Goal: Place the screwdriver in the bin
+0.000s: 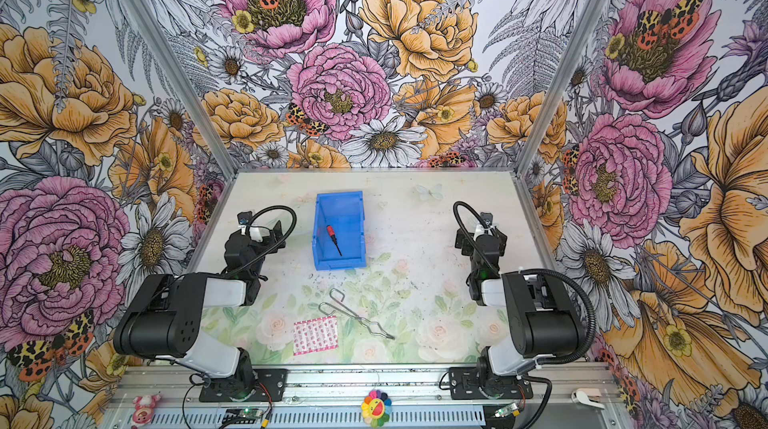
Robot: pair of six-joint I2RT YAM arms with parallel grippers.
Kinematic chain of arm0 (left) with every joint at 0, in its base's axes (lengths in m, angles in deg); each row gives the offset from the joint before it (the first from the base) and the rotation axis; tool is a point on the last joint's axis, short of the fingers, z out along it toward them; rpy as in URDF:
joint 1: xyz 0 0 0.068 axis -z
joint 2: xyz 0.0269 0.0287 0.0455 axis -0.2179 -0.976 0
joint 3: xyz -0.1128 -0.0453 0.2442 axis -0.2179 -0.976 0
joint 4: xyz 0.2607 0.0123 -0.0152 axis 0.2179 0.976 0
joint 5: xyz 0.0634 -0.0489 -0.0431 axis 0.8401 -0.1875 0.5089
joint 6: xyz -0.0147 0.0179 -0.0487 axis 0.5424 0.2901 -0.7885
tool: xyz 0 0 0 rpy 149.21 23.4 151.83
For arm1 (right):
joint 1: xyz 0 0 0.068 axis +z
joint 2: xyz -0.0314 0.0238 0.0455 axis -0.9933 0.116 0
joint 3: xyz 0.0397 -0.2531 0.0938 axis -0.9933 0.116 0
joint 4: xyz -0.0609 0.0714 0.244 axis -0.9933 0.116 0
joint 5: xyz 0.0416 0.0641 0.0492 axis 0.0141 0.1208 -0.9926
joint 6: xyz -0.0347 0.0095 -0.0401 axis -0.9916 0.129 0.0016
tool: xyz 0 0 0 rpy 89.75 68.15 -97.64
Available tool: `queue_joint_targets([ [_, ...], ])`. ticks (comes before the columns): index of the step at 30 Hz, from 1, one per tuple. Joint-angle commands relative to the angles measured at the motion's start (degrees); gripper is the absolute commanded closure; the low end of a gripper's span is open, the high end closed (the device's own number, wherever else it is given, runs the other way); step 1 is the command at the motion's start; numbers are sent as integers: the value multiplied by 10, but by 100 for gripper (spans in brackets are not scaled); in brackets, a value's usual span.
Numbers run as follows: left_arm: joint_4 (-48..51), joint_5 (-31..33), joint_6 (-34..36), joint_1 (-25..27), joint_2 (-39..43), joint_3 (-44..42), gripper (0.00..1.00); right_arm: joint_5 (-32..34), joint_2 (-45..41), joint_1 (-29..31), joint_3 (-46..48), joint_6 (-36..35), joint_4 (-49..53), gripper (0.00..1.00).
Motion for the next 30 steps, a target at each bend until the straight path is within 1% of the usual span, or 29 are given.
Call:
queue_joint_targets([
  [1,-14,9,8,5,-1,-2,1,8,0,-3,-4,4,-11,0],
  [30,-13,7,7,4,-1,-2,1,8,0,-3,-4,4,-11,1],
])
